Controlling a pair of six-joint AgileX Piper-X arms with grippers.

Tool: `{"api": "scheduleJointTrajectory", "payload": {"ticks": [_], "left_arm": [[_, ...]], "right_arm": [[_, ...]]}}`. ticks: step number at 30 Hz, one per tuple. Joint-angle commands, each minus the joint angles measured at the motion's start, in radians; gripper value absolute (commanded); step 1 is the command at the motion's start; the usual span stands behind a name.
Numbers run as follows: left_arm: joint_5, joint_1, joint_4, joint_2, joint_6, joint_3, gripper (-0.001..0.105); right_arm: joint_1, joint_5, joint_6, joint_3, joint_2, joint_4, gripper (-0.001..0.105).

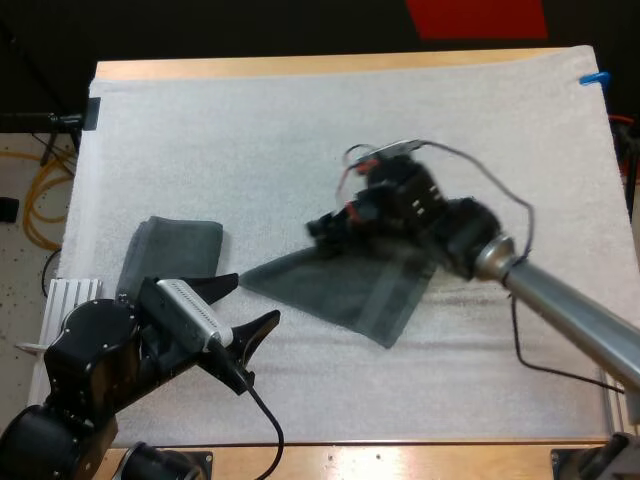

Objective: Pick towel from pile fold and stack

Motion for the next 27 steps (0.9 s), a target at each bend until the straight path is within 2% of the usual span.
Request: {"api": "scheduleJointTrajectory", "payload": {"ticks": [1, 7, 12, 14, 16, 18, 21, 24, 27], "left_arm": [[0.007, -0.005, -0.002, 0.0, 0.019, -0.006, 0.065], [0.029, -0.006, -0.002, 0.027, 0.106, -0.006, 0.065], [0.029, -0.06, -0.002, 0.111, 0.106, -0.006, 0.065], [0.021, -0.087, -0.002, 0.146, 0.106, -0.006, 0.065], [-0.027, -0.102, -0.003, 0.175, 0.105, -0.006, 0.065], [-0.157, -0.105, -0.021, 0.196, 0.088, -0.006, 0.065], [-0.313, -0.094, -0.069, 0.199, 0.072, -0.006, 0.065], [-0.334, -0.06, -0.092, 0.199, 0.055, -0.006, 0.065], [-0.334, -0.009, -0.069, 0.199, 0.024, -0.006, 0.065]], "right_arm": [[-0.031, 0.002, -0.014, -0.011, -0.004, 0.039, 0.072], [-0.244, -0.003, -0.016, -0.008, 0.002, 0.124, 0.072], [-0.406, -0.124, -0.003, -0.008, 0.045, 0.162, 0.069], [-0.43, -0.183, 0.0, -0.008, 0.054, 0.212, 0.068], [-0.432, -0.229, -0.01, -0.008, 0.054, 0.279, 0.068], [-0.414, -0.277, -0.064, -0.008, 0.048, 0.378, 0.068], [-0.371, -0.278, -0.093, -0.008, 0.035, 0.488, 0.068], [-0.311, -0.278, -0.093, -0.004, 0.018, 0.555, 0.068], [-0.241, -0.278, -0.071, 0.039, -0.009, 0.557, 0.068]]}}
